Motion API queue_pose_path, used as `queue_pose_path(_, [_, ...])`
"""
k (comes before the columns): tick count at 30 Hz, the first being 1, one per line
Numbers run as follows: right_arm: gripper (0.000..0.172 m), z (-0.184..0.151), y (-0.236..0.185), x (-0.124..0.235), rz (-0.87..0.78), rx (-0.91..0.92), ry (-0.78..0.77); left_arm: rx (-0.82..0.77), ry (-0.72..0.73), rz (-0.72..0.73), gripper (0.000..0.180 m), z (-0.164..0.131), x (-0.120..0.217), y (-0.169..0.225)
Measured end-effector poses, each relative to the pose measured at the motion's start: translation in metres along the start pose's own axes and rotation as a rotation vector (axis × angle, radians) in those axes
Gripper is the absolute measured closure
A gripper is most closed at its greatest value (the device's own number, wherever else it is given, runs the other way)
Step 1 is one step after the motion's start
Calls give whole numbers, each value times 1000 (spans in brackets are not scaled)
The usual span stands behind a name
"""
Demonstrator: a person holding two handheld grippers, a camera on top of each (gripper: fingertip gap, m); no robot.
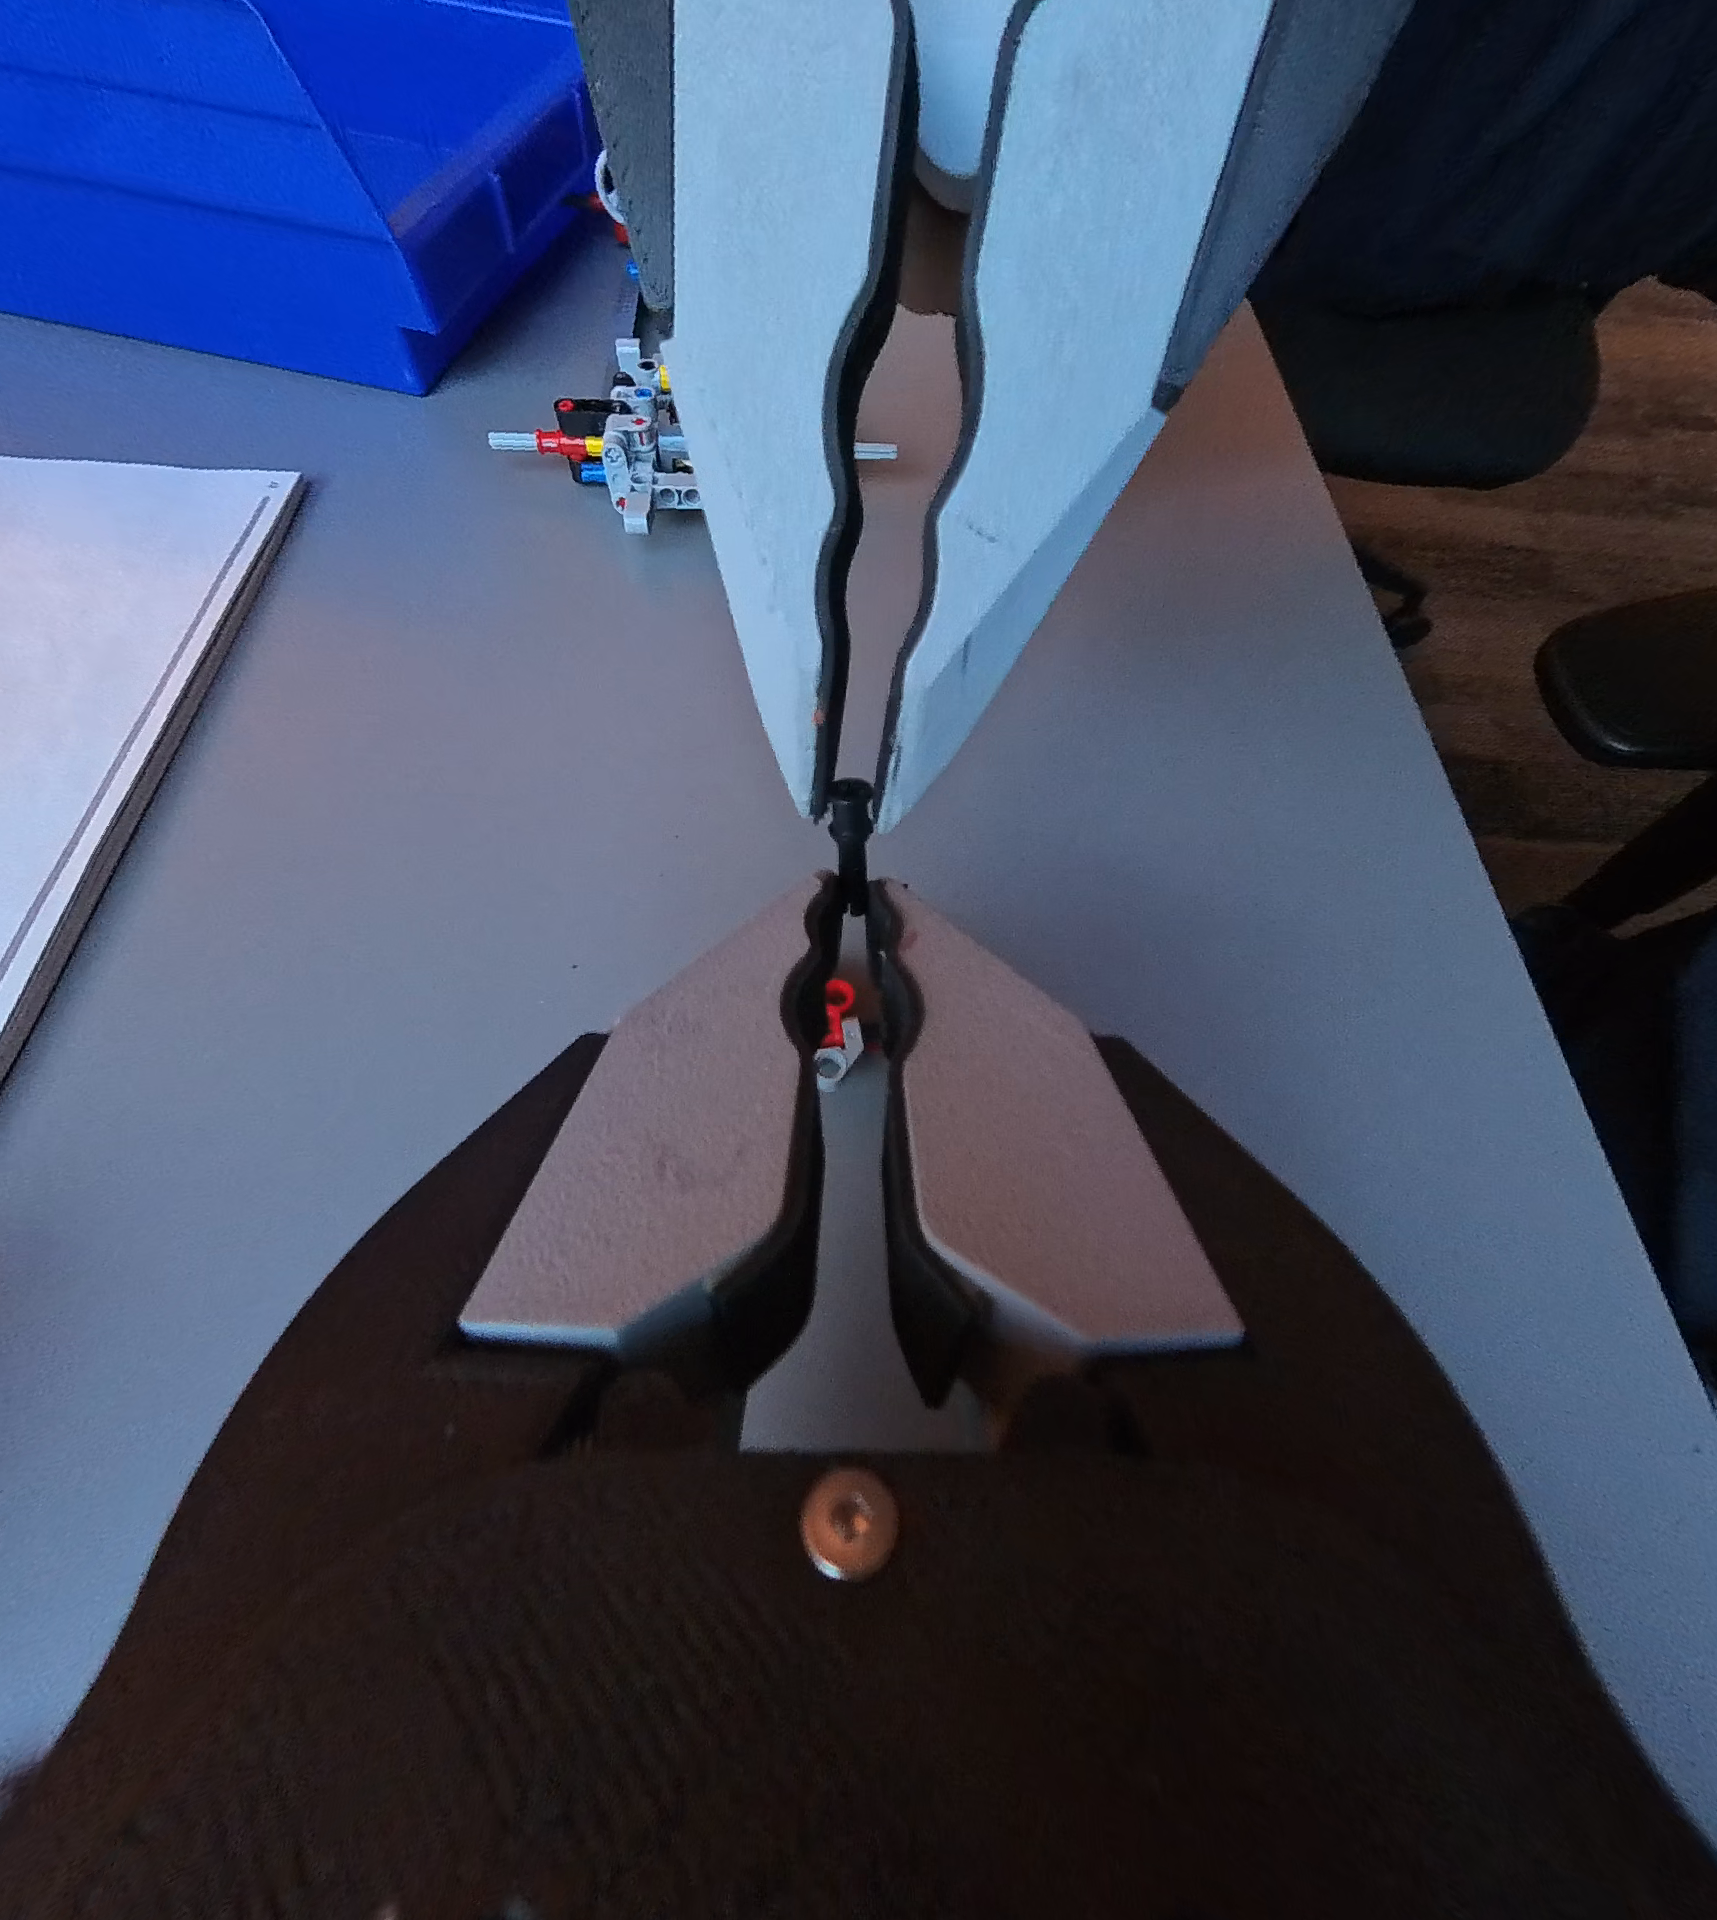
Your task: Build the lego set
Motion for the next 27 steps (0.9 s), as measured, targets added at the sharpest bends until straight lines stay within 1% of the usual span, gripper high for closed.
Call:
queue_pose_path(7, [168,1,-1,-2,-1,9,-26,5,-1,-3,179,0,1,1])
queue_pose_path(10, [169,-2,0,-4,-9,5,-71,5,-34,-6,176,-4,0,0])
queue_pose_path(12, [169,-8,7,-5,-51,9,-135,-9,-118,14,149,-16,2,-7])
queue_pose_path(13, [169,-11,10,-6,-66,17,-162,-12,-164,25,143,-24,3,-11])
queue_pose_path(14, [169,-13,11,-7,-72,28,-181,-16,-191,9,142,-30,3,-11])
queue_pose_path(16, [169,-16,10,-13,-73,61,-220,-26,-221,-36,142,-37,3,-7])
queue_pose_path(18, [169,-20,7,-23,-64,93,-257,-59,-241,-27,146,-41,1,-7])
queue_pose_path(21, [169,-27,6,-34,-67,129,-291,-82,-231,-20,153,-40,-3,-8])
queue_pose_path(27, [169,-31,5,-37,-55,149,-318,-110,-257,-47,157,-42,-15,-6])
Point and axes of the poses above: each gripper's, where its closed fingertips meet, x back along the fingers, z out of its top, y = z × x across the jaws, the point moved 3 cm from there along x, back along the fingers, and after that the axes turned 3 degrees about -x, right-handed, at the moved point
